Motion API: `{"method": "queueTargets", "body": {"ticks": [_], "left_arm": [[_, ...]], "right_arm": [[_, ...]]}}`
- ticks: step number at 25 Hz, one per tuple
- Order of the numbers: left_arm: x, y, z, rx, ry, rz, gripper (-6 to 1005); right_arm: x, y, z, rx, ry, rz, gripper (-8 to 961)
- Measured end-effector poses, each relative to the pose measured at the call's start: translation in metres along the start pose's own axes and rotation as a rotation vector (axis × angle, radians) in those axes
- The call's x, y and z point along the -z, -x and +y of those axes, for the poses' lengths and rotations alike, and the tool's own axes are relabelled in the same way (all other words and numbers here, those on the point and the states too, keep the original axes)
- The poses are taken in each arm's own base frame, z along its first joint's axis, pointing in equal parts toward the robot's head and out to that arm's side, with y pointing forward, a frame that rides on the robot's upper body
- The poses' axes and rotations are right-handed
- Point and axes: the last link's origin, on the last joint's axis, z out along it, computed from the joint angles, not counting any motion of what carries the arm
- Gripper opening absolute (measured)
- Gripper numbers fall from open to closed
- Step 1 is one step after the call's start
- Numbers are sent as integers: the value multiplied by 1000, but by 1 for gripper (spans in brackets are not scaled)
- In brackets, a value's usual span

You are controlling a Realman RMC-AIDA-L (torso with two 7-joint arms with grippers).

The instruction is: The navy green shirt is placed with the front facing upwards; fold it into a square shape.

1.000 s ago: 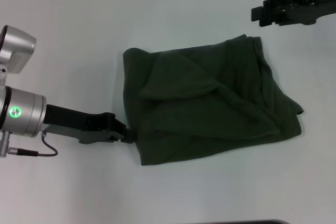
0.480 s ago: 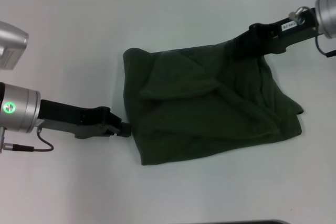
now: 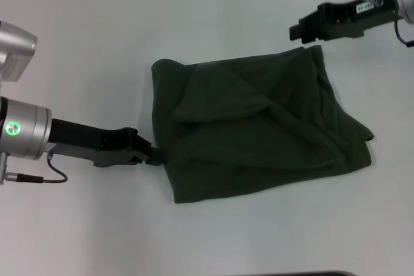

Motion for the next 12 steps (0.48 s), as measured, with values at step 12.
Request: {"method": "queueTargets", "body": {"ticks": [12], "left_arm": [[49,3,3,-26,75,80,55]], "right_arm": [[-32,-22,95,392,260,282,335]]}}
